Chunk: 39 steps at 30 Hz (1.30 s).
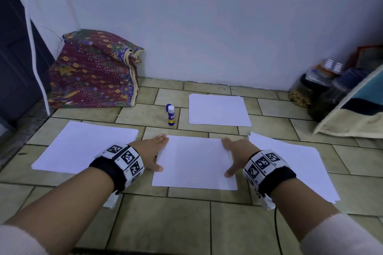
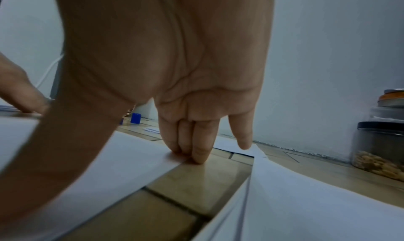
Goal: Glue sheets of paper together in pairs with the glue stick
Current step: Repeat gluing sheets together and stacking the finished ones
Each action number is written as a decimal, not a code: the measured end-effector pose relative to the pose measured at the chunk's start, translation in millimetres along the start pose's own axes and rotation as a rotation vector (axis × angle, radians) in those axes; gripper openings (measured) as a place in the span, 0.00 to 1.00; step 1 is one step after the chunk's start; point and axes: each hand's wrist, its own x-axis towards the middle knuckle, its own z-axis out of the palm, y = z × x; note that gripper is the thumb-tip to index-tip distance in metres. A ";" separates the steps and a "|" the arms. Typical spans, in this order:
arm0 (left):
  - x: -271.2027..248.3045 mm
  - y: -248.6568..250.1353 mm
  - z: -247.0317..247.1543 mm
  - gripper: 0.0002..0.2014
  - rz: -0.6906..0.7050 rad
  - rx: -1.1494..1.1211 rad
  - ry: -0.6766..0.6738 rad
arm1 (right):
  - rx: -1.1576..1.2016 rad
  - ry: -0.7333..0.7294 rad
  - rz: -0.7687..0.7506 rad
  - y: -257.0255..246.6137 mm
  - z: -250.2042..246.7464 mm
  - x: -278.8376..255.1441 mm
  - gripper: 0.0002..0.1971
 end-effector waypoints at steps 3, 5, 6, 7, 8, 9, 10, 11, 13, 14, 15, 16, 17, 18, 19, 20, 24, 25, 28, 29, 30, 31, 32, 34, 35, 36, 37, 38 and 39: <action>2.1 -3.1 0.3 0.51 0.007 -0.014 -0.010 | 0.043 -0.011 -0.002 -1.1 4.1 -2.9 0.61; 1.4 -3.6 -1.7 0.52 0.004 -0.022 -0.002 | 0.057 -0.013 -0.013 -1.9 6.0 -3.9 0.67; 1.1 -2.6 -2.8 0.53 0.000 -0.026 0.002 | 0.055 -0.012 -0.024 -2.0 6.6 -4.6 0.68; 1.1 -0.2 -3.3 0.53 -0.009 -0.027 0.008 | 0.047 -0.012 -0.033 -2.5 6.7 -6.0 0.69; 1.1 3.9 -3.0 0.54 -0.022 -0.026 0.019 | 0.033 -0.012 -0.040 -3.4 7.2 -7.6 0.69; 1.4 9.3 -1.7 0.55 -0.039 -0.021 0.034 | 0.020 -0.010 -0.044 -4.3 7.5 -9.7 0.69; 2.1 15.0 0.1 0.56 -0.057 -0.009 0.051 | 0.010 -0.007 -0.045 -5.1 7.8 -11.0 0.69; 3.1 19.9 1.8 0.58 -0.072 0.009 0.064 | 0.005 -0.005 -0.043 -5.4 8.5 -11.3 0.69; 5.0 23.4 5.5 0.61 -0.088 0.031 0.076 | 0.007 -0.006 -0.042 -5.8 10.9 -10.7 0.69; 5.6 21.8 7.2 0.61 -0.087 0.027 0.076 | 0.006 -0.004 -0.041 -5.6 11.8 -10.6 0.69; 5.6 18.9 8.9 0.62 -0.077 0.017 0.075 | 0.010 -0.001 -0.038 -5.5 11.9 -10.3 0.69; 5.1 15.6 10.4 0.63 -0.063 0.007 0.072 | 0.012 0.000 -0.039 -5.1 11.9 -10.4 0.69; 4.7 12.4 12.2 0.64 -0.048 -0.002 0.068 | 0.011 -0.002 -0.042 -5.3 11.1 -11.1 0.69; 4.4 9.9 14.0 0.64 -0.035 -0.010 0.066 | 0.008 -0.008 -0.045 -5.5 10.0 -12.0 0.69; 4.6 8.4 15.7 0.65 -0.026 -0.015 0.065 | 0.013 -0.015 -0.050 -5.5 9.1 -12.3 0.69; 5.4 7.3 17.0 0.65 -0.021 -0.019 0.063 | 0.028 -0.022 -0.050 -5.6 7.9 -12.7 0.70; 9.8 7.4 19.2 0.65 -0.016 -0.023 0.039 | 0.067 -0.021 -0.063 -6.3 6.0 -15.8 0.69; 10.7 7.4 19.6 0.65 -0.017 -0.025 0.035 | 0.071 -0.014 -0.066 -6.6 6.0 -17.3 0.68; 12.4 5.7 22.3 0.66 -0.009 -0.034 0.042 | 0.129 -0.007 -0.055 -6.2 7.5 -19.4 0.69; 12.1 5.4 23.2 0.68 -0.005 -0.029 0.043 | 0.167 -0.015 -0.049 -5.8 8.3 -18.9 0.71; 12.2 4.9 24.4 0.69 -0.003 -0.021 0.047 | 0.202 -0.021 -0.045 -5.7 8.8 -18.5 0.72; 11.8 4.6 25.4 0.70 -0.005 -0.012 0.053 | 0.227 -0.021 -0.042 -5.5 9.4 -17.8 0.74; 12.0 4.7 26.6 0.71 -0.011 -0.007 0.062 | 0.243 -0.017 -0.039 -5.5 9.4 -17.6 0.74; 13.5 4.4 29.8 0.71 -0.033 0.000 0.079 | 0.262 -0.012 -0.039 -5.4 9.5 -17.8 0.75; 15.3 3.8 31.3 0.71 -0.047 0.005 0.080 | 0.270 -0.014 -0.041 -5.1 9.8 -17.9 0.76; 17.2 3.1 32.9 0.72 -0.056 0.012 0.080 | 0.276 -0.015 -0.044 -4.9 9.9 -18.0 0.76; 19.0 2.6 34.3 0.72 -0.062 0.018 0.081 | 0.280 -0.016 -0.046 -4.4 10.4 -17.6 0.76; 20.3 2.1 35.5 0.72 -0.065 0.021 0.082 | 0.282 -0.016 -0.048 -4.0 10.2 -17.7 0.76; 21.0 1.8 35.9 0.73 -0.067 0.021 0.079 | 0.283 -0.015 -0.050 -3.8 10.0 -17.8 0.75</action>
